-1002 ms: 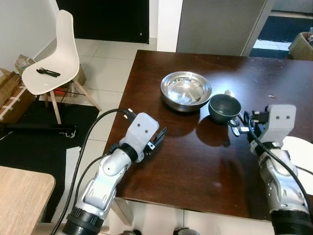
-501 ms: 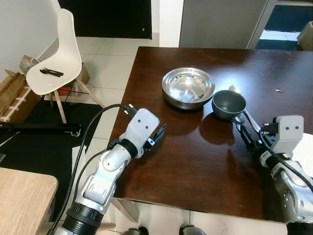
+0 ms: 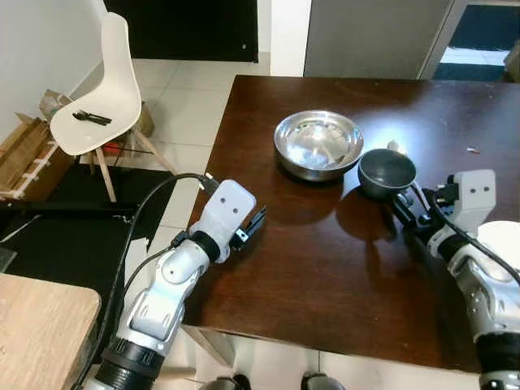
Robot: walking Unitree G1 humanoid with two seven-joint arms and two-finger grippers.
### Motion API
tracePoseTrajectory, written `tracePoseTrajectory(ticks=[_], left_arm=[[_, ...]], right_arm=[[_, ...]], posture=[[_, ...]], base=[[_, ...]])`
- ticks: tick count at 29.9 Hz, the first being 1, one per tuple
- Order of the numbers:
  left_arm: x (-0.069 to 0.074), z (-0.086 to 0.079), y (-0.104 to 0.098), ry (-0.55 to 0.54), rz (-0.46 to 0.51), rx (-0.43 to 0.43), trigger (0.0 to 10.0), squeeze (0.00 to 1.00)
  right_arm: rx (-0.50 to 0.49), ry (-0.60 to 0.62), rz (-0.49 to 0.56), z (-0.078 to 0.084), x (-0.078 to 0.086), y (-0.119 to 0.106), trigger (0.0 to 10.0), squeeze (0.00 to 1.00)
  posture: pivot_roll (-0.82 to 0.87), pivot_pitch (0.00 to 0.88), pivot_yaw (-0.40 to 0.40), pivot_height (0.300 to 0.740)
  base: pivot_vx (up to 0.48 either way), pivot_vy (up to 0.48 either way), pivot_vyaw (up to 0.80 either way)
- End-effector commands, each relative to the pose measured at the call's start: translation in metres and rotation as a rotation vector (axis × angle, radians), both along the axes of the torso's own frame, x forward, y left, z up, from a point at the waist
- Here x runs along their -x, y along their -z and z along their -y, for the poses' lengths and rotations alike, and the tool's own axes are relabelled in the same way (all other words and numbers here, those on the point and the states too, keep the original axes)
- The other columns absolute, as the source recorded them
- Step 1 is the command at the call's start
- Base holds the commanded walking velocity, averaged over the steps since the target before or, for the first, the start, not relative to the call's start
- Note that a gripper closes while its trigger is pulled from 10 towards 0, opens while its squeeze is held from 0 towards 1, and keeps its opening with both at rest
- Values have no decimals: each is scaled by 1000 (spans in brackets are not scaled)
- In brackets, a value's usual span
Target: Setting the table
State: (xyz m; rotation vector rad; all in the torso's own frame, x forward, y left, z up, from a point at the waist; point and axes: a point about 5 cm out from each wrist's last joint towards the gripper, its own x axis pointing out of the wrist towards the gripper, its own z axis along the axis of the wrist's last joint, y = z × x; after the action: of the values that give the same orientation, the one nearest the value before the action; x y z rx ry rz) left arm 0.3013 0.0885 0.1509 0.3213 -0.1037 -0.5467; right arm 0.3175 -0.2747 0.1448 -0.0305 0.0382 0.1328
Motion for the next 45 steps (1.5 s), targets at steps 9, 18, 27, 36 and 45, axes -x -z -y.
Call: tracePoseTrajectory(ticks=[9, 18, 27, 36, 45], left_arm=[[3, -15, -1, -35, -12, -25, 10000, 0], [6, -15, 0, -39, -19, -26, 10000, 0], [8, -9, 3, 23, -51, -24, 10000, 0], [8, 0, 6, 56, -75, -2, 10000, 0], [12, -9, 9, 121, -130, 9, 10000, 0]], right_arm=[[4, -66, -58, 2, -14, 10, 10000, 0], [12, -137, -12, -6, -20, 3, 0, 0], [22, -175, 5, -11, -15, 6, 0, 0], [3, -135, 66, -4, -1, -1, 0, 0], [-56, -185, 191, -23, 18, -30, 1961, 0]], posture=[[-33, 99, 168, 740], [-28, 96, 166, 740], [-55, 88, 161, 740], [-113, 82, 144, 740], [-143, 66, 117, 740]], base=[[0, 0, 0], [0, 0, 0], [0, 0, 0], [0, 0, 0], [0, 0, 0]])
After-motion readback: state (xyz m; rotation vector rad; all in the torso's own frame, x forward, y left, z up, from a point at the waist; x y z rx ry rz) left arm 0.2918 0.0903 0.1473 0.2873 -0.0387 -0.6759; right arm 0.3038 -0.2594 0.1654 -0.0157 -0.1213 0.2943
